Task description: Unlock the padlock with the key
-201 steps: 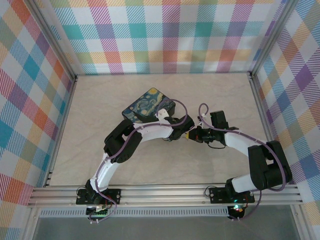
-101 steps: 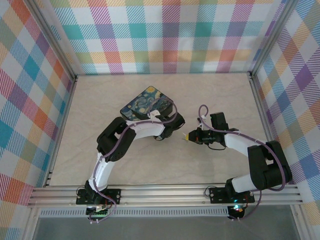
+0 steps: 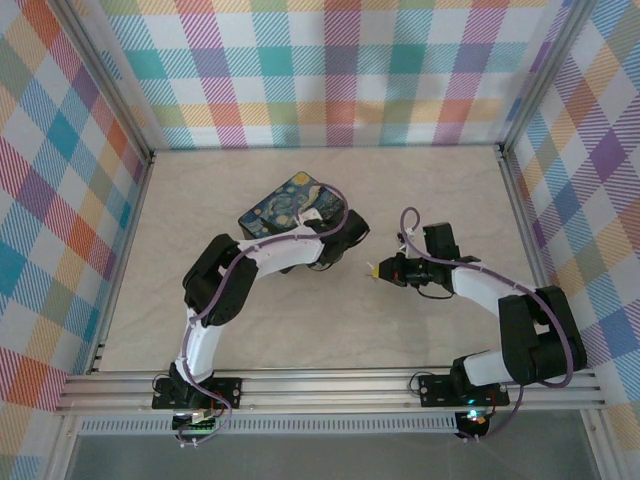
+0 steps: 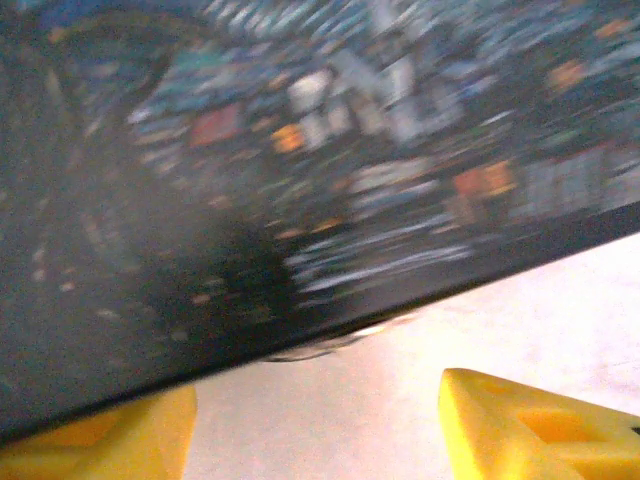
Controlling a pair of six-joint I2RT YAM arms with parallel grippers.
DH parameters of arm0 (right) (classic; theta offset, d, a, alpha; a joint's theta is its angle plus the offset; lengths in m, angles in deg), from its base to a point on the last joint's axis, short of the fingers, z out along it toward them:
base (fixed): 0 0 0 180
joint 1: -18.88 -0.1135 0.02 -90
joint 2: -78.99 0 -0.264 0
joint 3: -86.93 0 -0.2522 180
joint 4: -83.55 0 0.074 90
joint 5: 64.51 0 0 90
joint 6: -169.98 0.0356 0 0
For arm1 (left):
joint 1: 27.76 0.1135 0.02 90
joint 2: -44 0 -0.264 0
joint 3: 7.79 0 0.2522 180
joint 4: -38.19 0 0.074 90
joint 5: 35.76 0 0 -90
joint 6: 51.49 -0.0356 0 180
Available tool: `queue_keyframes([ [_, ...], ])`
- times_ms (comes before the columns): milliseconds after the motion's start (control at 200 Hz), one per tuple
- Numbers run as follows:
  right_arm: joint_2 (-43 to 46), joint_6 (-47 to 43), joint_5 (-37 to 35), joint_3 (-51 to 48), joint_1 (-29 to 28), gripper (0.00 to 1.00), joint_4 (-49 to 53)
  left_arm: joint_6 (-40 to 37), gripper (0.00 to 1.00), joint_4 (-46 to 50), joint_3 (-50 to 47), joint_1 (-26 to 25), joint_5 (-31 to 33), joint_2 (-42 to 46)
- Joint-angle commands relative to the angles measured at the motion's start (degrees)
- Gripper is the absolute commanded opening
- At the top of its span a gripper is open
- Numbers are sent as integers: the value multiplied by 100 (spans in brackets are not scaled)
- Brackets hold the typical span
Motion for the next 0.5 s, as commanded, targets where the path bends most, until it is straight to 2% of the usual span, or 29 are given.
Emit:
queue_keyframes([
  [0,13,-17,44,253,99,0,119,333,66,780,622,-85,365,-402],
  [235,-72,55,186,244,137,0,-54,731,62,1985,1791,-159,781,-1216],
  [495,-237,54,283,211,286,0,-222,830,62,2544,2425,-177,1038,-1629],
])
